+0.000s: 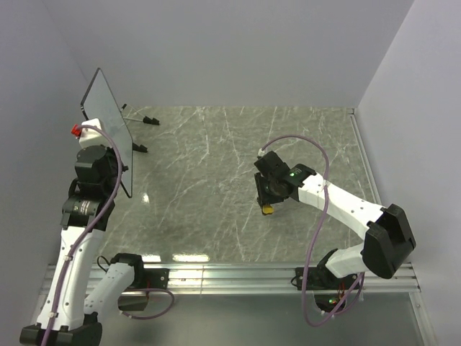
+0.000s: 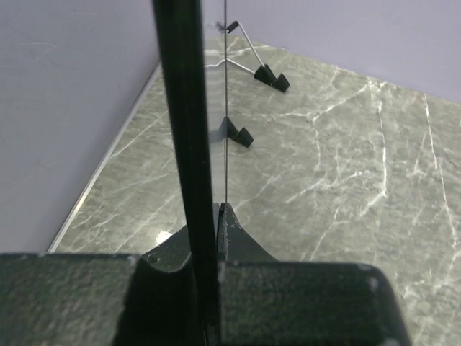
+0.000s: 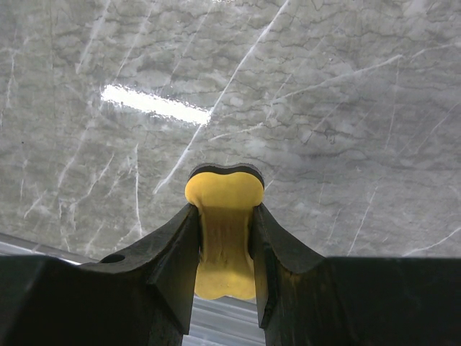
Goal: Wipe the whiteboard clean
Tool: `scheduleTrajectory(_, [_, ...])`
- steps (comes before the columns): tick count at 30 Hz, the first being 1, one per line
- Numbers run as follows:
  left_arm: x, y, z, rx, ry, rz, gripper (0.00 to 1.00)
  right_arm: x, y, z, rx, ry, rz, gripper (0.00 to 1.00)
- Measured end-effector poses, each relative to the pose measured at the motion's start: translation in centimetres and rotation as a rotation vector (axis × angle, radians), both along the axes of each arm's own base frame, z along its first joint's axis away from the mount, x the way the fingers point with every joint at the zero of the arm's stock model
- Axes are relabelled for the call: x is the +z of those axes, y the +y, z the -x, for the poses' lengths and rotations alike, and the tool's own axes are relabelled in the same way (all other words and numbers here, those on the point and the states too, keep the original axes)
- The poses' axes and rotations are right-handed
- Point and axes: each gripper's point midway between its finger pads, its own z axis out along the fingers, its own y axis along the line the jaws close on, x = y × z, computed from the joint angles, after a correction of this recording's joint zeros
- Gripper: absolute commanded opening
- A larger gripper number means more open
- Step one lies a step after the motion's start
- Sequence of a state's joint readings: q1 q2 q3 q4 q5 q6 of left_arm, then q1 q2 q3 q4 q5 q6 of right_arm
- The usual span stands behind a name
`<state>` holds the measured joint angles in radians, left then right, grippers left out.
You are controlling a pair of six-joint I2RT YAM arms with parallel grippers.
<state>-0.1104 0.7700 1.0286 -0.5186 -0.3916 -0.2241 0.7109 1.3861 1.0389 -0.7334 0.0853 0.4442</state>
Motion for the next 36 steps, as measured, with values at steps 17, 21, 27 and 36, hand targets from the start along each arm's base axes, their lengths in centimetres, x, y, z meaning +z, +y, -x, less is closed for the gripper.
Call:
scheduleTrajectory(17, [-3.2, 0.8, 1.9, 0.04, -0.087, 0.068, 0.0, -0.4, 0.0, -0.1, 0.02, 0.004, 0.019, 0.0])
scheduleTrajectory(21, [-4.2, 0.5, 3.3, 0.041, -0.11, 0.138, 0.0, -0.4, 0.1, -0.2, 0.021, 0.003, 0.015, 0.0])
scheduleTrajectory(27, [-5.8, -0.6, 3.9, 0.019, -0.08, 0.228, 0.0, -0.5, 0.3, -0.3, 0.024, 0.004, 0.008, 0.0])
scheduleTrajectory(36, [-6.5, -2.3, 2.9, -0.021, -0.067, 0.342, 0.0, -0.6, 0.6, -0.6, 0.023, -0.01, -0.004, 0.0])
